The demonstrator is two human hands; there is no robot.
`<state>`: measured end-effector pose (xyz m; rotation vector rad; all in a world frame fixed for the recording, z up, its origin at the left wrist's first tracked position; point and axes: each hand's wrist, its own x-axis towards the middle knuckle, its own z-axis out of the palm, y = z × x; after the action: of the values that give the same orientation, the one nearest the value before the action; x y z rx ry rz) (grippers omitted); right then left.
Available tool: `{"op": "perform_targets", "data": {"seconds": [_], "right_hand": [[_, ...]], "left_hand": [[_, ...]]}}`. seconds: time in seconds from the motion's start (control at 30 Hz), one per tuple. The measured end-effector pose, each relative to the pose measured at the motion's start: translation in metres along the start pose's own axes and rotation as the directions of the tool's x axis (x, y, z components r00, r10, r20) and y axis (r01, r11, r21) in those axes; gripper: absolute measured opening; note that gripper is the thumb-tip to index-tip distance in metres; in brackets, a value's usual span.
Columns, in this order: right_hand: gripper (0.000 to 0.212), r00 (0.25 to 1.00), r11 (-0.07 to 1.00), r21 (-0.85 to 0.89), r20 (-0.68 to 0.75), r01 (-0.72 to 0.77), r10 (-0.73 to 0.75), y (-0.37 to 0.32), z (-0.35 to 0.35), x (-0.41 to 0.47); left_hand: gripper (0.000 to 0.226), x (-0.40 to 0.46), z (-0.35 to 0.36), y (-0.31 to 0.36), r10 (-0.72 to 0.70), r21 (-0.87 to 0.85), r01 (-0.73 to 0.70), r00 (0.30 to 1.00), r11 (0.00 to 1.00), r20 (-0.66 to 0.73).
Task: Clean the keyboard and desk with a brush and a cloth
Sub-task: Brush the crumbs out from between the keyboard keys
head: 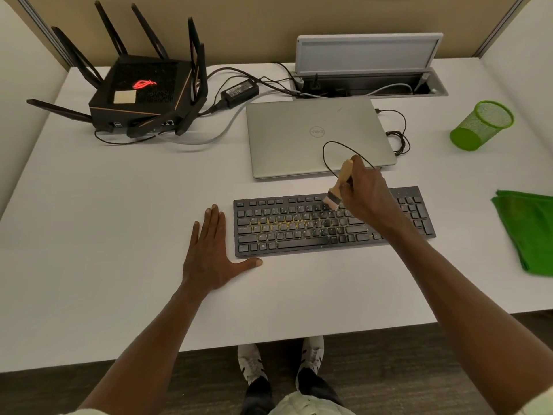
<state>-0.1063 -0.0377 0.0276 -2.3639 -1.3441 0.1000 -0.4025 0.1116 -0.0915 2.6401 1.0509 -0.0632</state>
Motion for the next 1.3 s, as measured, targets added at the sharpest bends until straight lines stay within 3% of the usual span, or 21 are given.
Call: {"op": "perform_targets", "data": {"seconds": [0.5,0.73,0.93,1.13,1.3], "right_hand": [[0.025,0.997,0.997,-0.022,0.035,-0.069,0.069,0.001,-0.005,-0.006],[0.017,0.993,0.994,0.038,-0.062,-0.102,0.104,0.003,-0.005,-0.001],[0.021,0.999,0.999,-0.013,0.027,-0.041,0.041,0.007,-0.005,-0.011],[0.016,0.989,0.992,0.063,-0.087,-0.111,0.116,0.012,-0.009,-0.002],[0.024,0.995,0.995,0.003,0.012,-0.102,0.102,0.012,-0.008,-0.009]], "left_hand": [[0.147,0.000,0.000,0.000,0.007,0.001,-0.007,1.000,1.000,-0.013],[0.148,0.000,0.000,0.000,-0.002,0.002,0.002,1.000,1.000,-0.004],[0.148,0.000,0.000,0.000,0.001,-0.006,-0.001,1.000,1.000,-0.009],[0.147,0.000,0.001,-0.001,0.013,-0.013,-0.013,1.000,1.000,-0.020],[0.147,-0.001,0.001,-0.001,0.010,-0.022,-0.011,0.999,1.000,-0.030]]}}
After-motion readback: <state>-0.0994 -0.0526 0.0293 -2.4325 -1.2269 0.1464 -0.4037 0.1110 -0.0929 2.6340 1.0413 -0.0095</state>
